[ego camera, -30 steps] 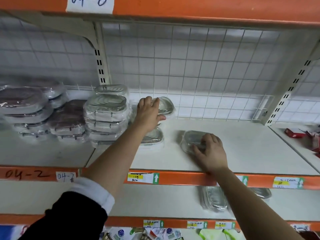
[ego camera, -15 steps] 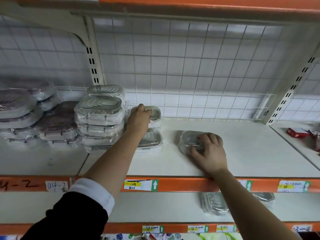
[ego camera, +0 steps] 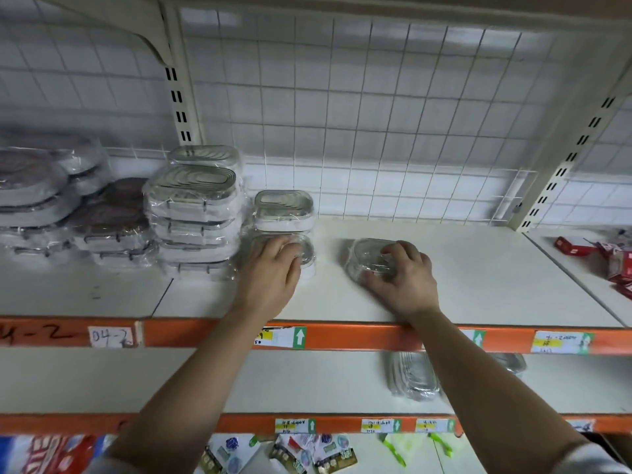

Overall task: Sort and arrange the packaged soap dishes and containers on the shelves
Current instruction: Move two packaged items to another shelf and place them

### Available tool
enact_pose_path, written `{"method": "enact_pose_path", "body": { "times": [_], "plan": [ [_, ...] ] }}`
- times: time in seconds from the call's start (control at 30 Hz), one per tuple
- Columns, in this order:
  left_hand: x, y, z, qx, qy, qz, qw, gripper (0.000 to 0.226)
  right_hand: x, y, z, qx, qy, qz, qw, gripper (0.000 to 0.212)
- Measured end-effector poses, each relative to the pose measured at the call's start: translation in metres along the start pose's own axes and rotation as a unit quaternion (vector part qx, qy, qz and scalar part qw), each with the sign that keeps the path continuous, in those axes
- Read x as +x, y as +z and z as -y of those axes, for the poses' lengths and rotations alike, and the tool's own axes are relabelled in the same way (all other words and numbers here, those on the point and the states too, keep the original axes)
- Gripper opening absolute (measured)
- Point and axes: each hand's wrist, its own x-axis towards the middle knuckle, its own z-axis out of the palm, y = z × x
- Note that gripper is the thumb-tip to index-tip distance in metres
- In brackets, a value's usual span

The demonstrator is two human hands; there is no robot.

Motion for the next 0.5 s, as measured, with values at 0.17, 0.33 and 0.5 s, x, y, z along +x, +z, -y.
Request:
{"method": "enact_pose_path", "body": {
  "times": [0.17, 0.33, 0.5],
  "plan": [
    [-0.017, -0.016, -0.002, 0.01, -0.013, -0.053, 0.998, 0.026, -0.003, -0.004, 0.005, -0.002, -0.037, -0.019, 0.999, 0.054],
    [-0.031, -0.015, 0.001, 0.021, 0.006, -0.134, 0.991, 0.023, -0.008, -0.004, 0.027, 0.113, -0.078, -0.1, 0.985, 0.05],
    [-0.033, -0.012, 0.004, 0.031, 0.041, -0.164, 0.985, 0.025, 0.015, 0.013, 0.084, 0.178, -0.16, -0.006, 0.971, 0.05]
  ]
}}
